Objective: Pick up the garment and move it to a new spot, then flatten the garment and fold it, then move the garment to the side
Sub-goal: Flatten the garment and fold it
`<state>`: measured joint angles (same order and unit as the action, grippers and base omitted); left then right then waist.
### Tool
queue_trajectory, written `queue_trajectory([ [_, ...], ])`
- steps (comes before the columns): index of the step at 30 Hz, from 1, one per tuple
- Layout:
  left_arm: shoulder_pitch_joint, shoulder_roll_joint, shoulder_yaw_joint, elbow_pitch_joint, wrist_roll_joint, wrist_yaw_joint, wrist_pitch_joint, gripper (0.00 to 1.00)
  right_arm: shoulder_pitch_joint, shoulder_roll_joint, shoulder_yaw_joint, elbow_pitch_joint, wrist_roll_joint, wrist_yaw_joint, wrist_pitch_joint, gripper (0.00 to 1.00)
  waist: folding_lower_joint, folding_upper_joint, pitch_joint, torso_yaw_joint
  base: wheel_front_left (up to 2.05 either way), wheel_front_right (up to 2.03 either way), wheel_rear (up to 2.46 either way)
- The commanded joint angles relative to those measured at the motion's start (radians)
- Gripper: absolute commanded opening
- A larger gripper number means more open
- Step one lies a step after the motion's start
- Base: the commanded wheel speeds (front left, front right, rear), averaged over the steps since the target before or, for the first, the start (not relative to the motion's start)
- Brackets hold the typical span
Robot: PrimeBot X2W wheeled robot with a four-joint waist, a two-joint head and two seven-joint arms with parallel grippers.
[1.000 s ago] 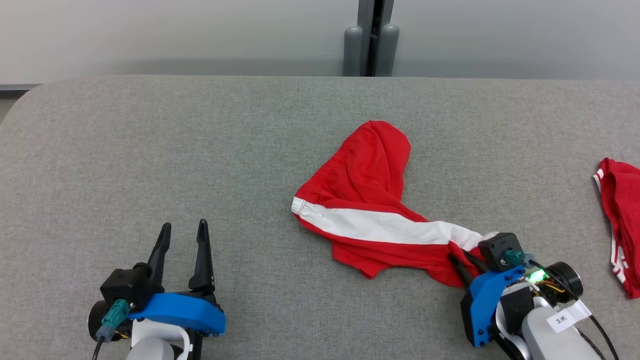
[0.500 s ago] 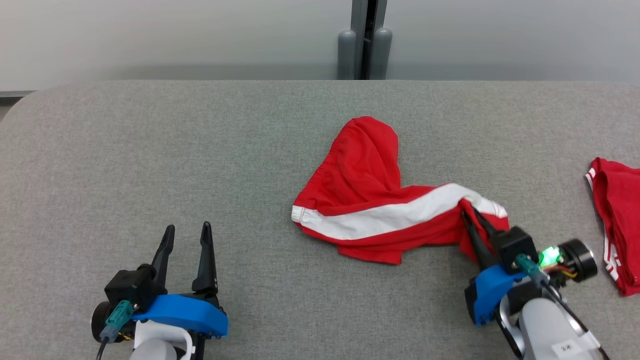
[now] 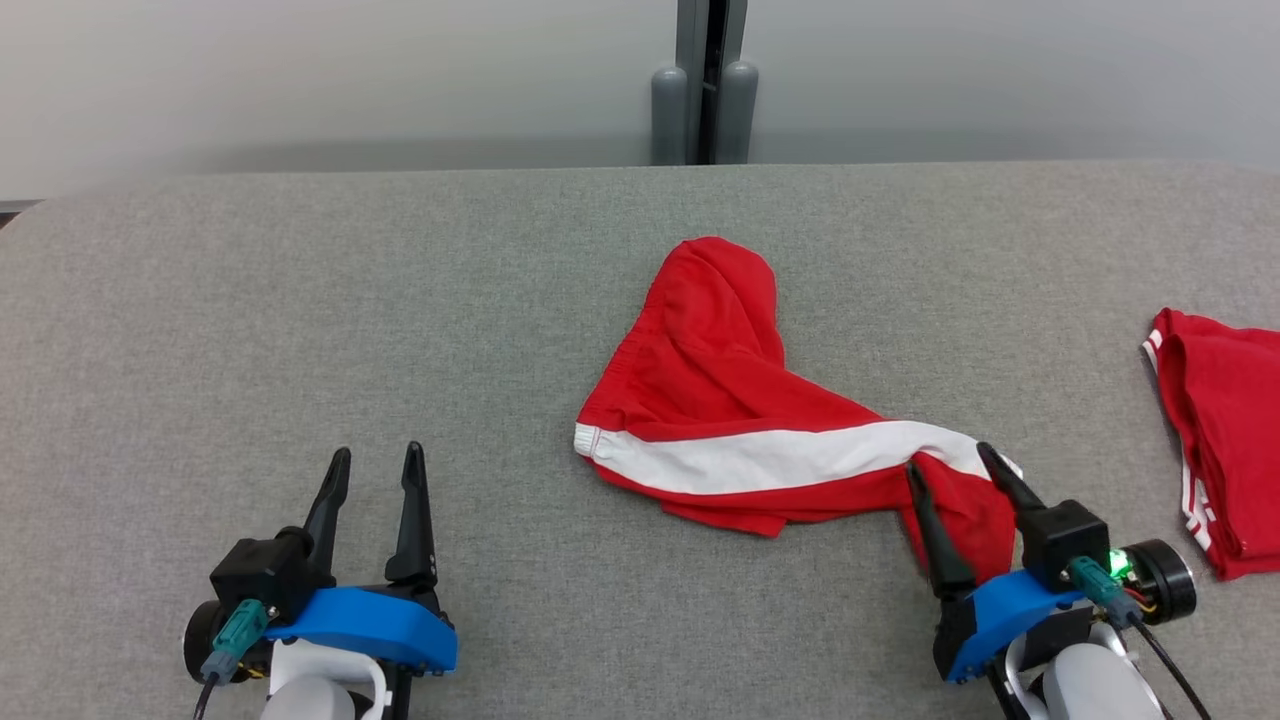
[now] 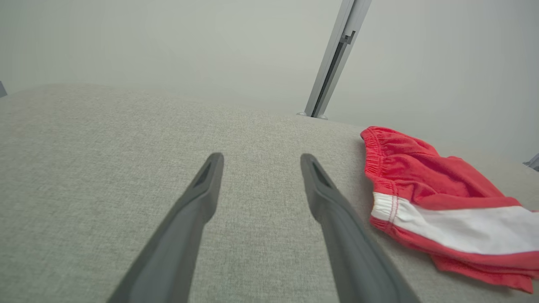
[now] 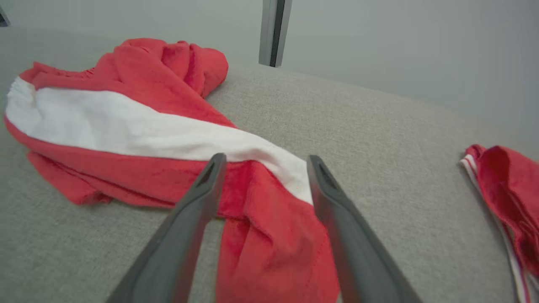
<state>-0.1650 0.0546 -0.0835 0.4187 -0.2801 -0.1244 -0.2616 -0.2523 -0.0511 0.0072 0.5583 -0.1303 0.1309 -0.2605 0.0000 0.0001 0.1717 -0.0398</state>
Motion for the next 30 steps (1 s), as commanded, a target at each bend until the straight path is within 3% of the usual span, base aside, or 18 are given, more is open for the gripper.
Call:
queue_trajectory([
  [1,-0.005,0.001,-0.006,-0.006,0.006,-0.008,-0.005,1.0,0.019,0.0,0.003,-0.036,0.028,0.0,-0.005,1.0,0.0,-0.0001,-0.007,-0.004,0.0,0.0,0.0],
  [11,0.015,-0.001,-0.029,-0.011,-0.01,-0.008,-0.005,1.0,0.099,0.0,-0.02,-0.197,0.182,0.0,-0.006,1.0,0.0,-0.0001,-0.054,-0.01,0.0,0.0,0.0],
  [19,0.035,-0.003,-0.034,-0.008,-0.027,-0.007,-0.005,1.0,0.131,0.0,-0.024,-0.216,0.261,0.0,-0.006,1.0,0.0,-0.0001,-0.081,-0.007,0.0,0.0,0.0],
  [30,0.048,-0.004,-0.041,-0.018,-0.029,-0.006,-0.005,1.0,0.131,0.0,-0.034,-0.213,0.26,0.0,-0.006,1.0,0.0,-0.0001,-0.088,0.004,0.0,0.0,0.0],
])
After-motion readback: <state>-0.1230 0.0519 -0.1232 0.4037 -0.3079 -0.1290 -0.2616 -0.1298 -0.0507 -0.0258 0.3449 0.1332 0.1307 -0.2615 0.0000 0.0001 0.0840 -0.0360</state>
